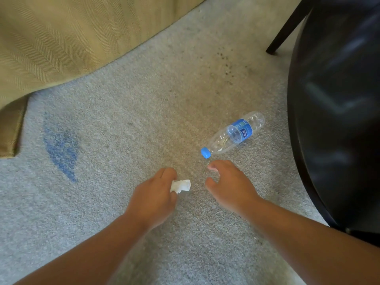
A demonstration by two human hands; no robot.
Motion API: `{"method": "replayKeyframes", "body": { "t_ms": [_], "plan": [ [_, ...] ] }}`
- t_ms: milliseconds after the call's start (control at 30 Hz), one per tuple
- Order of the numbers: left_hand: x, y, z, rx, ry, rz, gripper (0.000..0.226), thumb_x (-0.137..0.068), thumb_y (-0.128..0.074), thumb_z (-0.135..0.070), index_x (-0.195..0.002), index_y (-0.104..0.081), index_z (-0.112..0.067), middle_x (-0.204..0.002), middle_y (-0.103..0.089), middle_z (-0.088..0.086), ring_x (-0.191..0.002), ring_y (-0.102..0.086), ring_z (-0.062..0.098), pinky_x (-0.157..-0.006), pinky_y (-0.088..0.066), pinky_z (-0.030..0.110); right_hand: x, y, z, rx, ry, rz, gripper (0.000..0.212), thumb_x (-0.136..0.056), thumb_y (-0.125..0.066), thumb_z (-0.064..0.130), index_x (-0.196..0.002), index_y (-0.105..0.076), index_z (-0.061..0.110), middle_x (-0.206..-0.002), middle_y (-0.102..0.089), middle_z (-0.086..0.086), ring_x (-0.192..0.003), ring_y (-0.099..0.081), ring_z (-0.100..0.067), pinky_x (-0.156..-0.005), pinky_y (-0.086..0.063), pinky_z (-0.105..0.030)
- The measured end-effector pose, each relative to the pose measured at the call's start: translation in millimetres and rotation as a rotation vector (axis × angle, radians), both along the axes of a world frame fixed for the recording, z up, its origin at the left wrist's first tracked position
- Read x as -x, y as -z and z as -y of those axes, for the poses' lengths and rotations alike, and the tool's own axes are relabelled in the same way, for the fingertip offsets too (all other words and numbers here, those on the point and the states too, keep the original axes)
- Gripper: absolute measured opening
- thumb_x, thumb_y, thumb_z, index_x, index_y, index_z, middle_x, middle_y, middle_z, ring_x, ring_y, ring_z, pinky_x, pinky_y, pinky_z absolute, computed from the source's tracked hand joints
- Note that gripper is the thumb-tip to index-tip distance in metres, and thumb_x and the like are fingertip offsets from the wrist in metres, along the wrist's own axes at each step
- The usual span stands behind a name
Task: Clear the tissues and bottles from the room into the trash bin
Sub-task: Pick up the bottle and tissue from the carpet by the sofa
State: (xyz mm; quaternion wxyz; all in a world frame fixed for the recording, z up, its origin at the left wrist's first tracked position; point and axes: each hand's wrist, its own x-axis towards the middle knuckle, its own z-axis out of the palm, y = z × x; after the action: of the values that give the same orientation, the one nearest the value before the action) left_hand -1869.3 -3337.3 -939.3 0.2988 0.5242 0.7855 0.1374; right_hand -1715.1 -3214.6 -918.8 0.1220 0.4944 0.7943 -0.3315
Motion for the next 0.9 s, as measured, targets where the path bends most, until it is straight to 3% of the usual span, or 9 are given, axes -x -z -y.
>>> {"method": "replayKeyframes", "body": {
  "t_ms": [100, 267, 333, 433, 567, 900],
  "plan": [
    [4.3, -5.7, -4.3, -0.038, 0.002, -0.008, 0.03, -0.091, -0.049, -0.02, -0.12, -0.046, -0.022, -0.111, -0.052, -0.009, -0.066, -0.052, 0.012, -0.052, -0.037, 0.02, 6.0, 3.0, -9.7, 0.017, 0.147, -0.038, 0.045, -0.092, -0.054, 0.036, -0.135, -0.044, 0.026, -0.132, -0.05, 0.004, -0.1, -0.055, -0.01, -0.079, -0.044, -0.029],
    [8.4, -11.6, -7.6, -0.045, -0.031, 0.004, 0.031, -0.092, -0.047, -0.021, -0.123, -0.045, -0.024, -0.112, -0.05, -0.012, -0.063, -0.048, 0.007, -0.049, -0.03, 0.017, 23.5, 14.5, -34.9, 0.0, 0.506, -0.106, 0.046, -0.087, -0.06, 0.037, -0.127, -0.046, 0.02, -0.117, -0.053, -0.002, -0.088, -0.06, -0.018, -0.062, -0.047, -0.03],
    [9.6, -13.0, -8.5, -0.041, -0.048, 0.008, 0.03, -0.093, -0.047, -0.023, -0.123, -0.044, -0.025, -0.111, -0.049, -0.014, -0.062, -0.047, 0.006, -0.049, -0.029, 0.018, 32.6, 21.2, -45.2, -0.009, 0.647, -0.151, 0.057, -0.083, -0.064, 0.038, -0.132, -0.042, 0.018, -0.119, -0.052, -0.006, -0.086, -0.063, -0.022, -0.058, -0.048, -0.031],
    [10.9, -15.1, -10.1, -0.032, -0.063, 0.021, 0.028, -0.094, -0.046, -0.025, -0.122, -0.044, -0.027, -0.107, -0.048, -0.016, -0.063, -0.049, 0.005, -0.049, -0.03, 0.018, 44.5, 29.7, -60.3, -0.006, 0.819, -0.182, 0.071, -0.08, -0.068, 0.041, -0.139, -0.036, 0.017, -0.126, -0.046, -0.01, -0.088, -0.064, -0.028, -0.068, -0.057, -0.04],
    [12.7, -15.1, -10.8, -0.036, -0.075, 0.046, 0.028, -0.093, -0.047, -0.023, -0.121, -0.045, -0.027, -0.102, -0.047, -0.017, -0.064, -0.052, 0.006, -0.049, -0.032, 0.018, 53.6, 38.3, -79.2, 0.037, 1.019, -0.149, 0.089, -0.077, -0.073, 0.046, -0.145, -0.023, 0.018, -0.131, -0.035, -0.015, -0.1, -0.058, -0.035, -0.078, -0.057, -0.047],
    [11.1, -14.2, -4.4, 0.026, -0.08, 0.078, 0.03, -0.091, -0.048, -0.024, -0.12, -0.042, -0.031, -0.108, -0.046, -0.021, -0.066, -0.052, 0.004, -0.05, -0.032, 0.017, 61.9, 60.8, -117.5, 0.083, 1.215, -0.036, 0.113, -0.071, -0.076, 0.057, -0.149, -0.008, 0.011, -0.143, -0.029, -0.022, -0.122, -0.046, -0.042, -0.091, -0.047, -0.053]
  ]
}}
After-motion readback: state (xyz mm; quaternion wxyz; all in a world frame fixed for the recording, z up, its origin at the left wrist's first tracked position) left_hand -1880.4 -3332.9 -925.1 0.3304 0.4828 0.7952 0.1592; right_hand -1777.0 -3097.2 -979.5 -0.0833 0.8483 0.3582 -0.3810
